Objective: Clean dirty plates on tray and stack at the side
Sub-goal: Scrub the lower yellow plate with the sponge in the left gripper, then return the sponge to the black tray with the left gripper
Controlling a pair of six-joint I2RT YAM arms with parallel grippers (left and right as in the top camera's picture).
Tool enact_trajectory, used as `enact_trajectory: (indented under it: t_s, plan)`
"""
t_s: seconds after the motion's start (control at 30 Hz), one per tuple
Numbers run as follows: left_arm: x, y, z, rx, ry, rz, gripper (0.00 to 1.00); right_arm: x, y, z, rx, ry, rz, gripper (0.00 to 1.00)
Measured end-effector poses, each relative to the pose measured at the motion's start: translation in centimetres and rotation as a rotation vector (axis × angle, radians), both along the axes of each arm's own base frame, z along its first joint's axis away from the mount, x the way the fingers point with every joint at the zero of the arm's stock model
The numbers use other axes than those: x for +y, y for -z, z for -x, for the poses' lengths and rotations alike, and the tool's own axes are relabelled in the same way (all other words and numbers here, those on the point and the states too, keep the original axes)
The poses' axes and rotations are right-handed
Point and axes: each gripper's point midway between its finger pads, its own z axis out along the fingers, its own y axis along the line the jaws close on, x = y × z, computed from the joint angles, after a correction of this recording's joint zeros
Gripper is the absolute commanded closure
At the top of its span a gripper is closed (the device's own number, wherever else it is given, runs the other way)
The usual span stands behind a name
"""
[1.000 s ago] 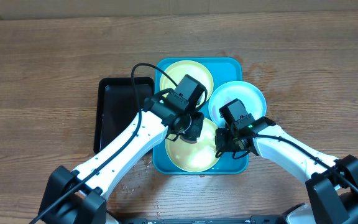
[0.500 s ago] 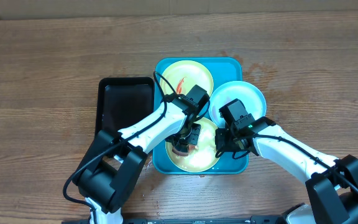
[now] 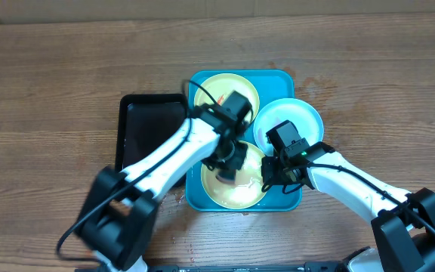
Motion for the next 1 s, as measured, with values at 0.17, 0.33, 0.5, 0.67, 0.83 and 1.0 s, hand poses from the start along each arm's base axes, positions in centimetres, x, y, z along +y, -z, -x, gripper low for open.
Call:
enact_trajectory:
  t_s: [0.17, 0.33, 0.5, 0.67, 0.83, 1.0]
  plan:
    - [3.3, -6.5, -3.3, -0.187, -0.106, -0.024, 0.96, 0.0, 0.0, 0.1, 0.003, -0.002, 0.002, 0.75]
    - [8.0, -10.1, -5.4, -0.319, -0.272, -0.08, 0.96, 0.0, 0.0, 0.0, 0.001, -0.002, 0.001, 0.8]
    - [13.5, -10.1, -6.0, -0.289, -0.45, -0.148, 0.96, 0.1, 0.0, 0.1, 0.006, -0.002, -0.009, 0.89]
    - [18.1, -9.9, -6.5, -0.24, -0.607, -0.132, 0.96, 0.1, 0.1, 0.3, 0.015, 0.008, -0.014, 0.96]
    - [20.0, -9.8, -6.4, -0.179, -0.665, -0.035, 0.96, 0.0, 0.0, 0.8, 0.045, 0.021, -0.012, 0.96]
    - [21.1, -9.9, -6.3, -0.154, -0.688, 0.023, 0.96, 0.0, -1.4, 1.1, 0.095, 0.025, 0.007, 0.96]
